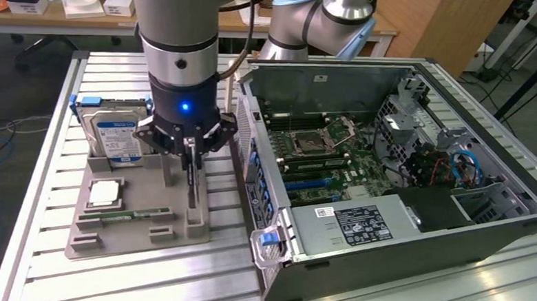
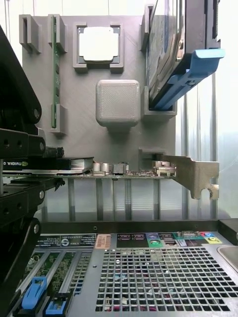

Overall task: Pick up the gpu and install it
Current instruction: 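Pick up the gpu and move the gpu toward the slot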

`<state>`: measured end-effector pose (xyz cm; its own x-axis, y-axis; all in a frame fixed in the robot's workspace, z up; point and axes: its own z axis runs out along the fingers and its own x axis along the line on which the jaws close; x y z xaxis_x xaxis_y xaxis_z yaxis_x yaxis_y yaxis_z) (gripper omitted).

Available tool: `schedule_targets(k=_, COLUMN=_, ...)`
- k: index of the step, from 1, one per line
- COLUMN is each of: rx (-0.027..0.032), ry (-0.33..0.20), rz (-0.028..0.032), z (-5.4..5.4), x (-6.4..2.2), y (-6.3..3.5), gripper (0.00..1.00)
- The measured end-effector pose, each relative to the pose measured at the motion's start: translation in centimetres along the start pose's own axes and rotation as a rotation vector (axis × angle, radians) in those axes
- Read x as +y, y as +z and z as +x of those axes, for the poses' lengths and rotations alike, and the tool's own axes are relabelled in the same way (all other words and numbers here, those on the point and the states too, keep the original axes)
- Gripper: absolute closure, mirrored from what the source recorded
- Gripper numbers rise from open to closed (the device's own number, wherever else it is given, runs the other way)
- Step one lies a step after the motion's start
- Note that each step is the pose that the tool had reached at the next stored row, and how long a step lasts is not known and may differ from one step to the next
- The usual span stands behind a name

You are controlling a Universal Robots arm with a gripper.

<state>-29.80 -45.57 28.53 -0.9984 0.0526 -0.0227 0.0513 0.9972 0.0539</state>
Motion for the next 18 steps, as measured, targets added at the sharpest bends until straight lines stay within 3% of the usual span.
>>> schedule_targets(k=9, rx=0.0001, ry=0.000, rz=0.0000, z=0.0, x=0.06, y=-1.09, gripper=0.74)
schedule_targets(k=18, rx=0.0001, ry=0.000, rz=0.0000, z=0.0, x=0.07, y=-1.24, gripper=0.74)
